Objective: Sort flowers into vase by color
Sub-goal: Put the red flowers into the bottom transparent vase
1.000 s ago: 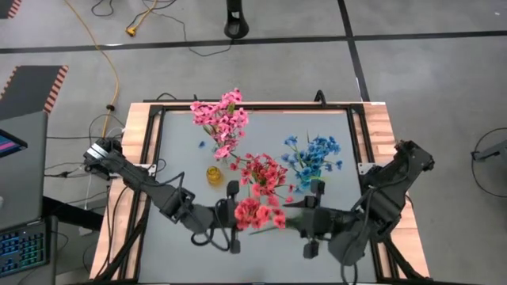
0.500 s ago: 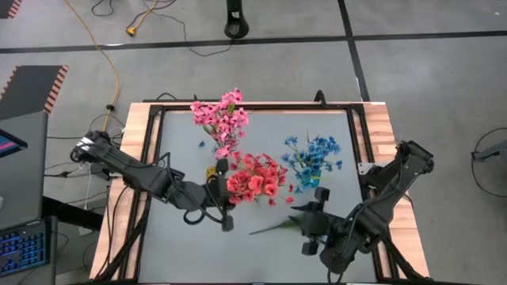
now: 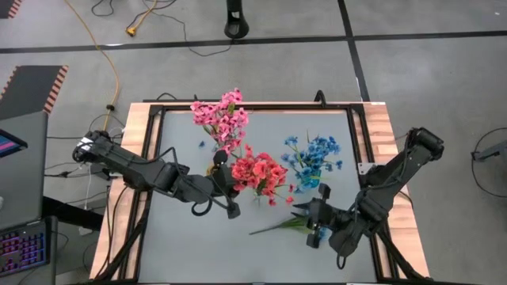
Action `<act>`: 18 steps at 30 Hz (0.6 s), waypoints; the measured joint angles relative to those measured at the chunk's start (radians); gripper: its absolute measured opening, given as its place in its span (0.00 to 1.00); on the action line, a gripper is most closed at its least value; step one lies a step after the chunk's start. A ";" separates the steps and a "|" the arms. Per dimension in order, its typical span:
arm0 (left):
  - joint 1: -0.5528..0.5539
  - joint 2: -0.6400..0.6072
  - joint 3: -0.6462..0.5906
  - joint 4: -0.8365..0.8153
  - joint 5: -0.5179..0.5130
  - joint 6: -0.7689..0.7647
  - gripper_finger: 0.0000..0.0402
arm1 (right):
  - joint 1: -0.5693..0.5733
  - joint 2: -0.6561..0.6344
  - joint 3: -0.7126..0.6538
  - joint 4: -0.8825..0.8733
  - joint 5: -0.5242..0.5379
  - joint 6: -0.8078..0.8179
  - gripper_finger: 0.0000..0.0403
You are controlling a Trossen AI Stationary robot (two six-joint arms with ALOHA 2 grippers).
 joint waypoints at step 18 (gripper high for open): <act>0.029 0.110 0.002 0.047 0.026 -0.093 0.02 | 0.000 -0.002 -0.091 0.149 -0.081 -0.001 0.30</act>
